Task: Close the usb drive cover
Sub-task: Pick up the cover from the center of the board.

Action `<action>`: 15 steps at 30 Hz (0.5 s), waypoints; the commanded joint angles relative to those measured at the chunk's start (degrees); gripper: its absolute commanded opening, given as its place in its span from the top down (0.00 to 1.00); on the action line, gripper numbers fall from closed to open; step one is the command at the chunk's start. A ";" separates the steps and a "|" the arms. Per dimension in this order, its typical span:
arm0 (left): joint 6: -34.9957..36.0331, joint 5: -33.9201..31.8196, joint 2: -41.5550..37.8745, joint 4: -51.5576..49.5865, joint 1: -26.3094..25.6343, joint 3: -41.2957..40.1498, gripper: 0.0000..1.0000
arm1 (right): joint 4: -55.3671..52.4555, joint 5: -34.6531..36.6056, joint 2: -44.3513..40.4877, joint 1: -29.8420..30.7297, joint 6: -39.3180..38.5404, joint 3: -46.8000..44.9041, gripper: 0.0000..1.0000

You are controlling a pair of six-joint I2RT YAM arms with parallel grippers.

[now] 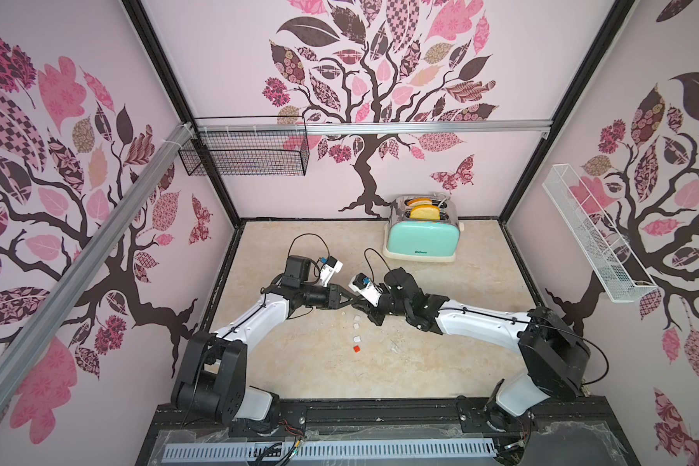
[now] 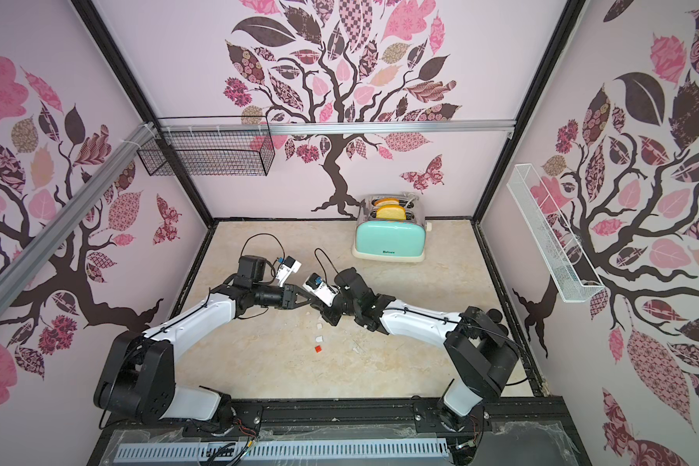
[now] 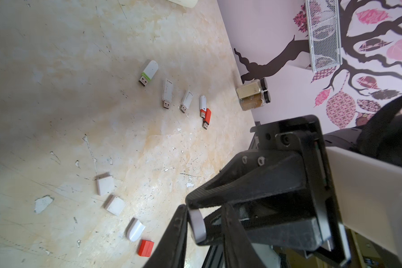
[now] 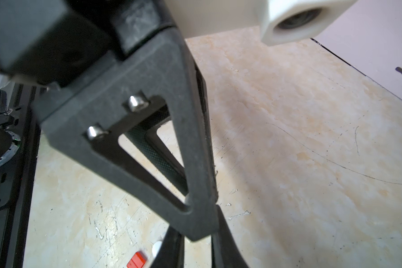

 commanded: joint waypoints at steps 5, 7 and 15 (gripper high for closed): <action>1.03 -0.86 -1.05 -1.59 -0.69 -0.29 0.96 | 2.01 0.34 -0.83 0.50 0.08 2.79 0.84; 1.14 -0.99 -1.43 -1.38 -0.75 -0.50 1.00 | 2.72 0.32 -1.00 0.49 0.11 2.26 0.82; -0.76 -2.98 -4.55 -0.02 3.72 -1.53 1.00 | -2.33 4.32 -3.33 0.36 1.21 0.73 0.51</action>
